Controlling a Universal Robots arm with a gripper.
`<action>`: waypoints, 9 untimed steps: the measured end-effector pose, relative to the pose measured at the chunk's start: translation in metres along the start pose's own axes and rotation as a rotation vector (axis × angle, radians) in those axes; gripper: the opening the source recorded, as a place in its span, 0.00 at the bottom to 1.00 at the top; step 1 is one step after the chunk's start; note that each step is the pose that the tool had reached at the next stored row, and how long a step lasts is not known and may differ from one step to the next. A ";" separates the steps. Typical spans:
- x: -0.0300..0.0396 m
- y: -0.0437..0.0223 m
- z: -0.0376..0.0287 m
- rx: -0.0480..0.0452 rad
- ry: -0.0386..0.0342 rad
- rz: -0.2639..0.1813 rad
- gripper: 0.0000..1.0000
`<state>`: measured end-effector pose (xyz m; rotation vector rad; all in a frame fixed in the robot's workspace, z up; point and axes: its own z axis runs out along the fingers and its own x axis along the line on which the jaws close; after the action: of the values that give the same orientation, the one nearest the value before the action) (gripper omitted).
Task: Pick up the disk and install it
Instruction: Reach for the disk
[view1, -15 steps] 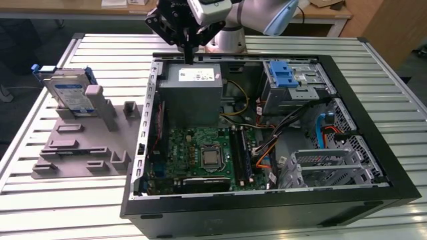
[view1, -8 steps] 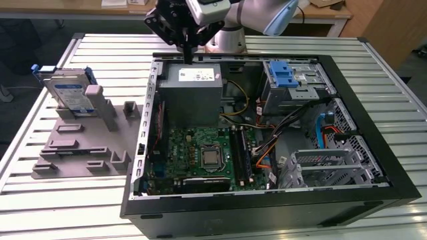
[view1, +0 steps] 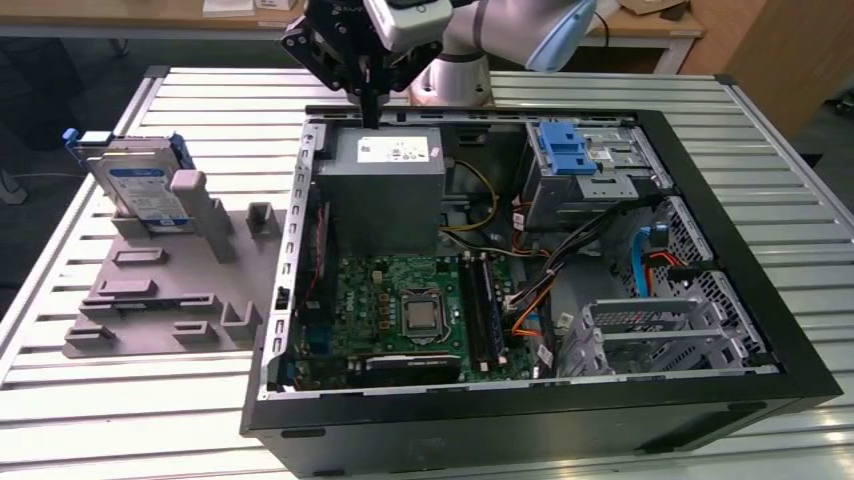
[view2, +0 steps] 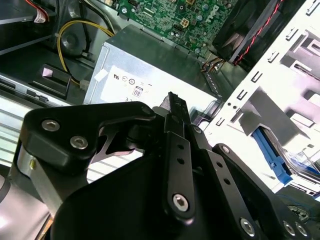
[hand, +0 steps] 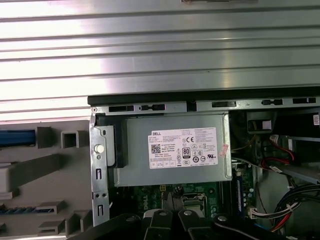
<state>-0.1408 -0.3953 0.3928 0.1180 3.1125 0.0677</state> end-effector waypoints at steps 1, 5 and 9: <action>0.0045 -0.0003 0.0004 0.0000 0.0000 0.000 0.11; 0.0047 -0.0004 0.0005 0.0000 0.0000 0.000 0.11; 0.0058 -0.0005 0.0007 0.0000 0.0000 0.000 0.11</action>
<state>-0.1466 -0.3953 0.3919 0.1180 3.1125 0.0677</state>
